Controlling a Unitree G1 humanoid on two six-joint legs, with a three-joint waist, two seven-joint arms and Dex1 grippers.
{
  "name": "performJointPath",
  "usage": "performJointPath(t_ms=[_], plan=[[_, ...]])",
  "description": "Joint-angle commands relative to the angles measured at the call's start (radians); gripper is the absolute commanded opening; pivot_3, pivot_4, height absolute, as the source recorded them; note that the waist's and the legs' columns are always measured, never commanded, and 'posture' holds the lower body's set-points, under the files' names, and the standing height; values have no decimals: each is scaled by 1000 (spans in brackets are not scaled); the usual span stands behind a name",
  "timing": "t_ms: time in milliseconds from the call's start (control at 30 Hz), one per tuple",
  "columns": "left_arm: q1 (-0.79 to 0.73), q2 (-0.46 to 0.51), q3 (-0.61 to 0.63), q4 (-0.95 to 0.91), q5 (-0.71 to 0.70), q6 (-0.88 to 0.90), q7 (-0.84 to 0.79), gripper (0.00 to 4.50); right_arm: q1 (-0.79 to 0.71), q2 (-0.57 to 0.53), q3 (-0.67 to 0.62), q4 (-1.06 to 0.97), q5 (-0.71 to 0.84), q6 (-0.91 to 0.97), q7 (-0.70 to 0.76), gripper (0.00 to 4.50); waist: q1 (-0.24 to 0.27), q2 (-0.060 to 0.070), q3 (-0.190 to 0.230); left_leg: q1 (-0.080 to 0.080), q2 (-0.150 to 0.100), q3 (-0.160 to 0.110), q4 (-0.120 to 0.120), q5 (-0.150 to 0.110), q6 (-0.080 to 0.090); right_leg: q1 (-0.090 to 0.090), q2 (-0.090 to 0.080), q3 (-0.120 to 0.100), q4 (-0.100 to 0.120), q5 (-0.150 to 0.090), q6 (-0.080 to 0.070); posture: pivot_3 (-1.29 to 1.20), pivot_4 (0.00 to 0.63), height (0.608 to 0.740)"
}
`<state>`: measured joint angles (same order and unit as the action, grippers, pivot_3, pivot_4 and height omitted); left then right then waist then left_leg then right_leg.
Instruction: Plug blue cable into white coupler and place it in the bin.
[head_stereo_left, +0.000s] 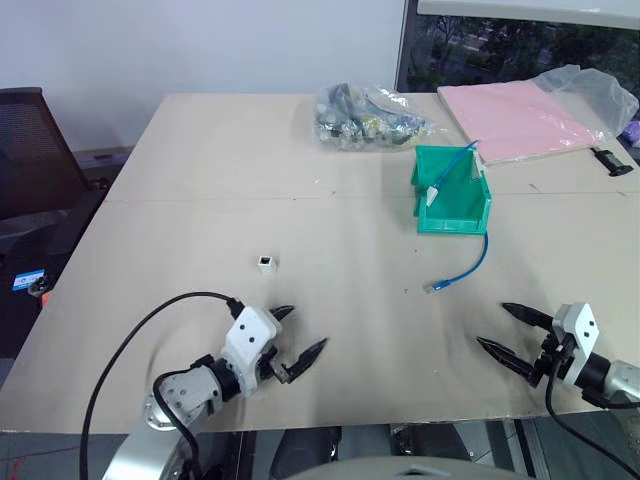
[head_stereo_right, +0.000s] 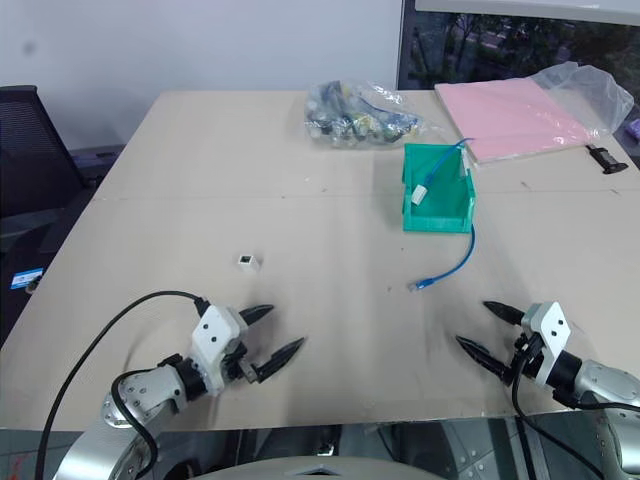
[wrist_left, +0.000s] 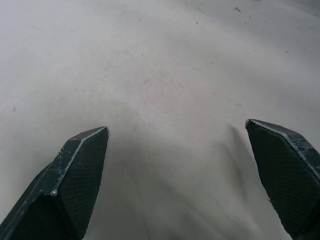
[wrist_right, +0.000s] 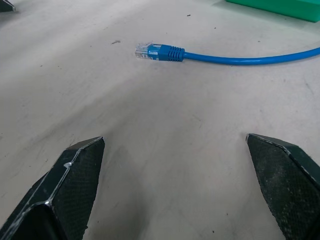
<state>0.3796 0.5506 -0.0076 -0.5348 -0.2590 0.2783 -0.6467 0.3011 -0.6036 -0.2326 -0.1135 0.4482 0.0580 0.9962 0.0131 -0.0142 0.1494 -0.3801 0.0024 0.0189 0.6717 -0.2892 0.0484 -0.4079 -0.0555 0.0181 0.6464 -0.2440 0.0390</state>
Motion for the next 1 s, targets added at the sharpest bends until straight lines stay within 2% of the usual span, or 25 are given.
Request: performJointPath(t_ms=[33, 167, 333, 533, 667, 800, 967, 1000], plan=[[9, -5, 0, -27, -1, -18, 3, 4500, 4, -10, -16, -20, -1, -28, 8, 4471, 0, 0, 0, 0, 0, 0, 0, 0, 0, 0, 0, 0, 0, 0, 0, 0, 150, 740], [-15, -4, -3, -15, 3, -20, -2, 4500, -14, -19, -8, -8, -16, -28, 10, 4471, 0, 0, 0, 0, 0, 0, 0, 0, 0, 0, 0, 0, 0, 0, 0, 0, 150, 740], [-140, 20, -12, -43, -66, 55, -58, 4500, -119, -83, 37, -33, -44, 3, 37, 4471, -1, 0, 0, 0, 0, 0, 2, 0, 0, 0, 1, 0, 1, 1, -1, 0, 150, 740], [-288, 149, -29, -92, -218, 157, -254, 4500, -339, -168, 173, 23, -112, 28, 138, 4471, -5, 0, 1, 0, 0, 0, 3, 0, 0, 0, 3, -2, 2, 3, 3, 0, 150, 740], [-415, 219, -52, -73, -270, 203, -356, 4500, -522, -177, 278, 149, -175, 32, 206, 4471, -1, 0, 2, 0, 0, 0, 4, 0, 0, 0, 7, -4, 2, 3, 2, 0, 150, 740], [-516, 240, -70, -47, -294, 244, -392, 4500, -726, -148, 370, 338, -237, 18, 274, 4471, -4, 0, 2, 0, 0, 2, 5, 0, 0, 0, 9, -2, 2, 4, 3, 0, 150, 740], [-535, 234, -102, -50, -252, 267, -348, 4500, -889, -111, 458, 542, -313, -10, 349, 4471, -5, 0, 2, -2, 0, 1, 5, 0, 0, -1, 9, -3, 1, 4, 3, 0, 150, 740], [-524, 234, -106, -57, -245, 268, -339, 4500, -907, -106, 470, 570, -325, -21, 363, 4238, -5, 0, 2, -2, 0, 1, 5, 0, -1, -1, 8, -3, 1, 4, 3, 0, 150, 740]])
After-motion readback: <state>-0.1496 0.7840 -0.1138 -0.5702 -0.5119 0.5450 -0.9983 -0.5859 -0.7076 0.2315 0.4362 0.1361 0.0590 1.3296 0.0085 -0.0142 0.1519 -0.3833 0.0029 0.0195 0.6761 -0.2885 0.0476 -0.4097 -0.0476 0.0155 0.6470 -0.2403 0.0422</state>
